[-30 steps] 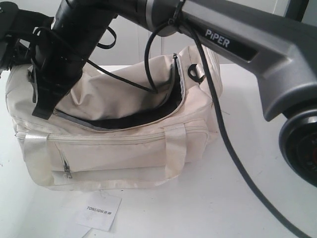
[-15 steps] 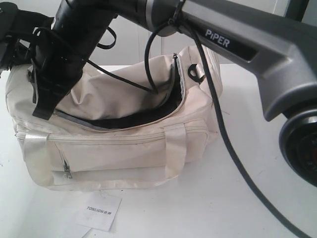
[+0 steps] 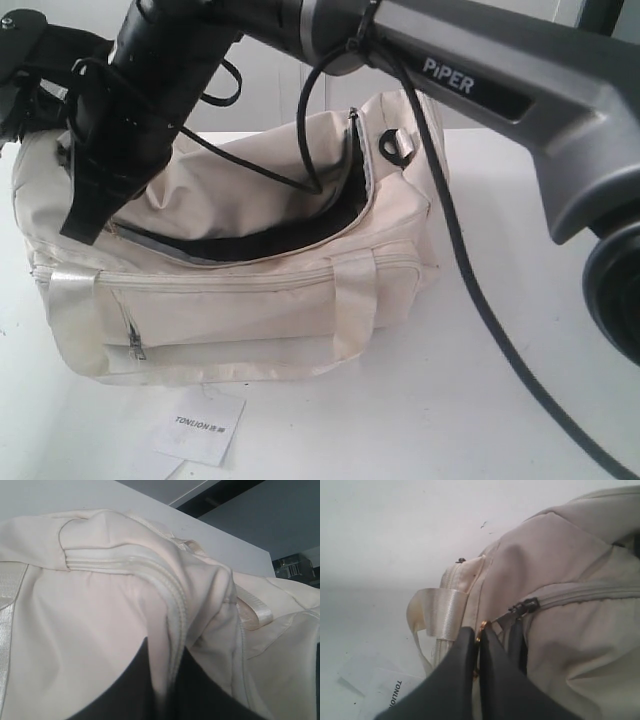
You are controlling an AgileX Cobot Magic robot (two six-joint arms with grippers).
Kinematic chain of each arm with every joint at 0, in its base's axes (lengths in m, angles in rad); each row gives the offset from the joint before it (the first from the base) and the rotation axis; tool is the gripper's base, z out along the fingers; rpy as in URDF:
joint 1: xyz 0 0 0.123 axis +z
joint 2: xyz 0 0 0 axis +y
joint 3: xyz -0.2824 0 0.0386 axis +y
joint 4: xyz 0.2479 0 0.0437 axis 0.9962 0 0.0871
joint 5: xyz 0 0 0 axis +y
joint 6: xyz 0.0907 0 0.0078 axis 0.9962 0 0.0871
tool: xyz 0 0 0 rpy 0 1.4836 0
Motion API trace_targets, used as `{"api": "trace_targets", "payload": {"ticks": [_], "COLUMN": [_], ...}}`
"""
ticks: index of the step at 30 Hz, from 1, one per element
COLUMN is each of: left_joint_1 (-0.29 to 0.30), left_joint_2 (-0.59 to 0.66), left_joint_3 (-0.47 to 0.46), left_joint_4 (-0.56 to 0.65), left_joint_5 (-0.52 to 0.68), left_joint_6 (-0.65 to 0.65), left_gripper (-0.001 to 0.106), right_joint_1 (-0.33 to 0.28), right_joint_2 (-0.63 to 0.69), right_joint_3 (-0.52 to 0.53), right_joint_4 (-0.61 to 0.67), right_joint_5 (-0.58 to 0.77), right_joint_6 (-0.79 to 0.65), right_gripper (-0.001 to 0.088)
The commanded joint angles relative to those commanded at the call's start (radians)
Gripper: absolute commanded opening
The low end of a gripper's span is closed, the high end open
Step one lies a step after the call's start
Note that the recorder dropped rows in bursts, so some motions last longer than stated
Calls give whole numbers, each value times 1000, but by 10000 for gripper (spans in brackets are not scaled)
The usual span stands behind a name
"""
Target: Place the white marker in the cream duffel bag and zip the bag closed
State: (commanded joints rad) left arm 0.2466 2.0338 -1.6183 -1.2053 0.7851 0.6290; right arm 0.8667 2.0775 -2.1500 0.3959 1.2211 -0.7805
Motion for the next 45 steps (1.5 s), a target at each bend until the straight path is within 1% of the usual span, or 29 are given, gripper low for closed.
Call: {"api": "trace_targets", "payload": {"ticks": [10,14,19,20,21,23,27,28,29,30,31,32,33,34,35,36,37,39,42,45], "left_joint_1": [8,9,9,9,9,9,9,16,22,46,62,95,112,137,144,149,149,149,147,147], "left_joint_2": [0,0,0,0,0,0,0,-3,-7,-26,-43,-82,-100,-144,-167,-207,-248,-323,-420,-506], "left_joint_3": [0,0,0,0,0,0,0,0,0,0,0,0,0,0,0,12,39,105,233,356], "left_joint_4": [-4,-4,-4,-4,-4,-4,1,1,3,7,19,80,125,192,222,262,275,275,263,250], "left_joint_5": [14,18,31,31,31,34,44,48,55,67,74,78,90,147,179,208,204,204,204,177], "left_joint_6": [0,4,23,23,23,23,23,17,8,3,3,-6,-25,-55,-55,-62,-75,-75,-75,-75], "left_gripper": [0,0,1,15,54,187,501,614,658,691,690,682,682,682,682,682,675,668,668,668], "right_joint_1": [0,0,0,0,0,0,0,0,0,0,0,0,0,0,0,0,0,0,0,0], "right_joint_2": [0,-1,-1,-1,-1,-1,-1,-1,-1,1,1,3,6,7,7,7,7,7,7,7], "right_joint_3": [1,29,30,30,30,30,30,30,30,30,30,30,30,30,30,30,30,30,30,30], "right_joint_4": [-6,-10,-12,-14,-16,-16,-16,-16,-16,-16,-16,-16,-18,-21,-21,-21,-21,-25,-25,-25], "right_joint_5": [0,0,0,0,0,0,0,-23,-26,-37,-47,-72,-86,-106,-117,-137,-144,-144,-146,-146], "right_joint_6": [26,26,19,19,19,19,19,19,19,21,22,22,22,22,22,25,25,25,29,29], "right_gripper": [0,0,0,0,0,0,0,0,0,0,0,0,0,0,0,0,0,0,0,0]}}
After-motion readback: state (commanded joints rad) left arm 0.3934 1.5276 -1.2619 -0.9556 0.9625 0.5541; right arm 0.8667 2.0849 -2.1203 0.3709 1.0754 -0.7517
